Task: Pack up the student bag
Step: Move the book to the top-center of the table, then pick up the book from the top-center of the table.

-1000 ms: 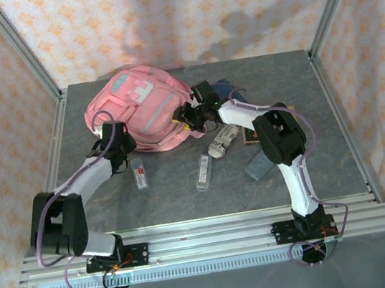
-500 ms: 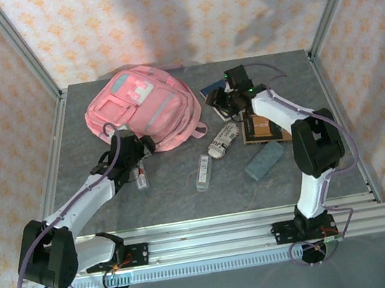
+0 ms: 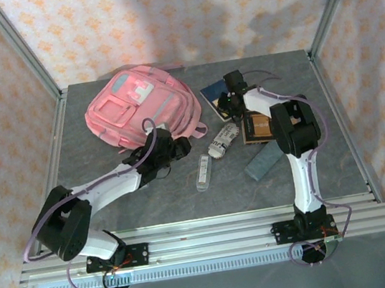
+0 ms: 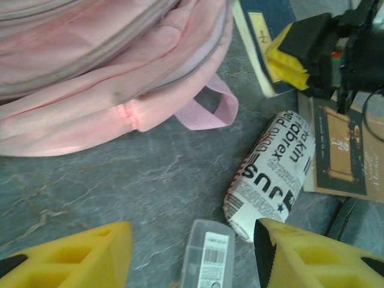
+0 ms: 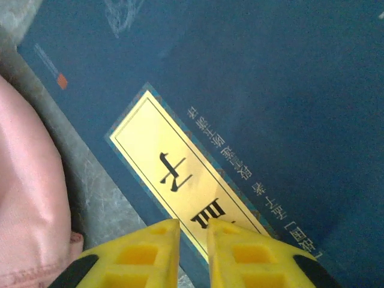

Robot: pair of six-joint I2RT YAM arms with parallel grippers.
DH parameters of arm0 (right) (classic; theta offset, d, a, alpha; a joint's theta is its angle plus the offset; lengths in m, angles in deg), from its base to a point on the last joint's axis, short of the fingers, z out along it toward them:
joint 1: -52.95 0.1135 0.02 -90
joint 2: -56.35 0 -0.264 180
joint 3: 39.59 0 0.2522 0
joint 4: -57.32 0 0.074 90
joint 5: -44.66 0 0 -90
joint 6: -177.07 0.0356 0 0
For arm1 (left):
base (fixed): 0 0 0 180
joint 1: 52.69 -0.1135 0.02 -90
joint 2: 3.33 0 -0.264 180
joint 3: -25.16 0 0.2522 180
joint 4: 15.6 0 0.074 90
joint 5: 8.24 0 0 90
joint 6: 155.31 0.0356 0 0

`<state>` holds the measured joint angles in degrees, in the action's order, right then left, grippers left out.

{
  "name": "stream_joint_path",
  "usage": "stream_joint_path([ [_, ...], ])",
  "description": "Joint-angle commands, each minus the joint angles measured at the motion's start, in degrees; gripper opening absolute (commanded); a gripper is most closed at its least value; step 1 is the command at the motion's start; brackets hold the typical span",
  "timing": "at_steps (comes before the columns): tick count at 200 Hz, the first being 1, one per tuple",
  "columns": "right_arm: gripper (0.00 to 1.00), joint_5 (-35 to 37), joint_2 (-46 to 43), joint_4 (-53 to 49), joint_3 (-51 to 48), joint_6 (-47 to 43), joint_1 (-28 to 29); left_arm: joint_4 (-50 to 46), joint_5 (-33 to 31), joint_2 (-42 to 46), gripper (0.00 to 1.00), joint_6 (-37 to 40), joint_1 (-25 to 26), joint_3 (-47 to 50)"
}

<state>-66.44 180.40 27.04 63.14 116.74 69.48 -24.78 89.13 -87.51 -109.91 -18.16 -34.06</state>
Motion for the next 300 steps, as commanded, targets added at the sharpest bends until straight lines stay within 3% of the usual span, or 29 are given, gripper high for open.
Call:
stream_joint_path([
  [1, 0.19, -3.0, -1.4, 1.3, -3.7, 1.3, 2.0, 3.4, 1.5, -3.2, 0.56, -0.8, 0.6, -4.2],
  [29, 0.19, -9.0, -3.9, 7.4, -9.8, 5.2, 4.6, 4.3, 3.1, -8.2, 0.56, -1.0, 1.0, -8.1],
  [49, 0.25, -11.6, -5.2, 8.4, -10.0, 6.2, 5.3, 4.2, 3.9, -11.7, 0.56, -1.0, 1.3, -11.5],
  [70, 0.38, -10.3, -7.9, 7.2, -8.8, 5.6, 4.0, 1.7, 3.8, -15.6, 0.56, -1.1, 1.5, -15.7],
  [94, 0.44, -7.1, -10.3, 4.3, -6.6, 3.5, 0.9, -0.5, 3.6, -19.9, 0.56, -1.8, 1.8, -20.0],
  [142, 0.47, -1.4, -10.2, 1.7, -5.6, 0.6, -6.0, -7.4, 2.3, -30.6, 0.55, -2.1, 2.4, -31.4],
  [181, 0.47, -4.7, -5.3, 2.6, -3.7, -0.7, -8.9, -16.3, -2.1, -38.9, 0.52, -1.8, 2.7, -41.9],
  [252, 0.43, -11.7, 3.2, 2.2, 1.2, -4.4, -8.9, -19.8, -2.3, -46.5, 0.29, 0.1, 2.7, -49.1],
  [300, 0.39, -25.0, 1.1, 8.5, -4.2, -6.4, -8.5, -18.6, -0.3, -48.4, 0.10, 1.4, 2.7, -49.2],
])
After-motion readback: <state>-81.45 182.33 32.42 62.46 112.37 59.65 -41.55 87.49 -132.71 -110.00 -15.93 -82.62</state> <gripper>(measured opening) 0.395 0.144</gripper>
